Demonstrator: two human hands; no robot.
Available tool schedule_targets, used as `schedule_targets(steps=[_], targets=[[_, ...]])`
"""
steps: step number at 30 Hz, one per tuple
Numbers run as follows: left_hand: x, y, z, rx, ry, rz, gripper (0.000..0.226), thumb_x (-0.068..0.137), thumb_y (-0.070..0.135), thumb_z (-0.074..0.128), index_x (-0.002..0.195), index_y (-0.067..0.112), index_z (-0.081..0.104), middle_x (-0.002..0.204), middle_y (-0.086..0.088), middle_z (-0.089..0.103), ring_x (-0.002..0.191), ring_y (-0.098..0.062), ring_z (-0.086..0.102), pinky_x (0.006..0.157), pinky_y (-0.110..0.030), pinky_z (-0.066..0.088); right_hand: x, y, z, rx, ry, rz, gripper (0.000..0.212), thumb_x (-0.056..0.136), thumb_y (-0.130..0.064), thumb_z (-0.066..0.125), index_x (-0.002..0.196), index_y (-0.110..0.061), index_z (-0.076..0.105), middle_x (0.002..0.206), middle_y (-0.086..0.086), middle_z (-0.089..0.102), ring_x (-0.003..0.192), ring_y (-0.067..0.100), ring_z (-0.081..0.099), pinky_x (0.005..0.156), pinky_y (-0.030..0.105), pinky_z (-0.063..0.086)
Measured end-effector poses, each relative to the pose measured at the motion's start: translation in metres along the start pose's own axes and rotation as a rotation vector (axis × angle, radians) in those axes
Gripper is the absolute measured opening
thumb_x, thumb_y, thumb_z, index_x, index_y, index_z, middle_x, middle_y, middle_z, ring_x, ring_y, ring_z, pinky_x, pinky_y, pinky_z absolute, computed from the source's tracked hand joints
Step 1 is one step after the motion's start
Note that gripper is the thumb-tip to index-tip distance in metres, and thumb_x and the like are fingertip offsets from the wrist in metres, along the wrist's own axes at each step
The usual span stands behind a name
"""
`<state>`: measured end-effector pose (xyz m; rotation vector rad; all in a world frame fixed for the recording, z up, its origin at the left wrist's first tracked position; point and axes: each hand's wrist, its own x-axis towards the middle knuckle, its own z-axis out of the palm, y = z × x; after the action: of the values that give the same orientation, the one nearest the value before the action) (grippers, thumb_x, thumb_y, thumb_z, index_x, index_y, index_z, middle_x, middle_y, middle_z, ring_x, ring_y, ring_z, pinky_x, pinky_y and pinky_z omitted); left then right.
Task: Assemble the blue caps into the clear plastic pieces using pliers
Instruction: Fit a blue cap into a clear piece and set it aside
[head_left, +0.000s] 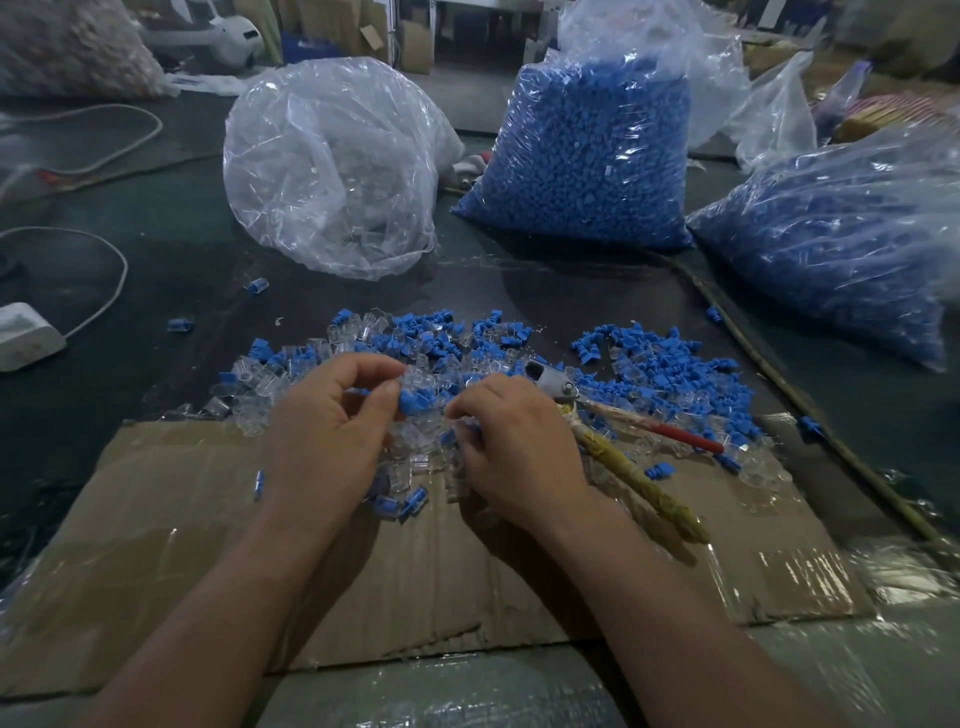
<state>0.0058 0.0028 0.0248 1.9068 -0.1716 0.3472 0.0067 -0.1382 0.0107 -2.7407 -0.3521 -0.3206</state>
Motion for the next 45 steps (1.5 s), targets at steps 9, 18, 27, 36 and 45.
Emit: schedule_targets(steps=[9, 18, 27, 36, 45], targets=[[0.001, 0.004, -0.002, -0.159, 0.004, -0.124, 0.021, 0.087, 0.003, 0.054, 0.085, 0.022, 0.062, 0.082, 0.004, 0.064, 0.064, 0.000, 0.063, 0.053, -0.011, 0.050, 0.000, 0.002, 0.003, -0.036, -0.037, 0.005, 0.027, 0.091, -0.031, 0.050, 0.117, -0.023, 0.054, 0.108, -0.004, 0.052, 0.091, 0.005, 0.032, 0.081, 0.021, 0.024], [0.006, -0.003, -0.006, -0.252, 0.027, -0.181, 0.019, 0.088, 0.003, 0.055, 0.085, 0.019, 0.064, 0.082, -0.004, 0.067, 0.062, -0.006, 0.065, 0.051, -0.014, 0.051, 0.001, 0.003, 0.003, -0.062, -0.030, -0.014, 0.031, 0.090, -0.021, 0.048, 0.120, -0.026, 0.052, 0.108, -0.004, 0.050, 0.093, 0.008, 0.037, 0.079, 0.022, 0.024], [0.010, -0.009, -0.008, -0.318, 0.058, -0.208, 0.021, 0.087, 0.002, 0.056, 0.082, 0.020, 0.064, 0.077, 0.001, 0.067, 0.061, -0.007, 0.066, 0.050, -0.015, 0.051, 0.002, 0.006, 0.006, -0.014, 0.024, -0.045, 0.009, 0.090, -0.025, 0.051, 0.095, -0.020, 0.057, 0.101, -0.004, 0.054, 0.088, 0.005, 0.030, 0.078, 0.020, 0.026], [0.014, -0.009, -0.015, -0.346, 0.079, -0.219, 0.020, 0.088, 0.003, 0.055, 0.082, 0.020, 0.064, 0.071, 0.004, 0.068, 0.061, -0.006, 0.066, 0.050, -0.014, 0.049, -0.002, 0.002, -0.006, 0.123, 0.278, -0.126, 0.007, 0.082, -0.013, 0.062, 0.082, -0.008, 0.067, 0.081, 0.006, 0.066, 0.078, 0.016, 0.053, 0.070, 0.022, 0.035], [0.026, -0.010, -0.038, -0.444, 0.198, -0.291, 0.020, 0.089, 0.001, 0.053, 0.082, 0.017, 0.063, 0.065, 0.004, 0.065, 0.055, -0.005, 0.064, 0.049, -0.015, 0.050, -0.023, -0.033, -0.008, 0.421, 0.030, -0.443, 0.011, 0.077, 0.002, 0.066, 0.087, 0.001, 0.068, 0.084, 0.014, 0.067, 0.073, 0.025, 0.063, 0.064, 0.036, 0.054]])
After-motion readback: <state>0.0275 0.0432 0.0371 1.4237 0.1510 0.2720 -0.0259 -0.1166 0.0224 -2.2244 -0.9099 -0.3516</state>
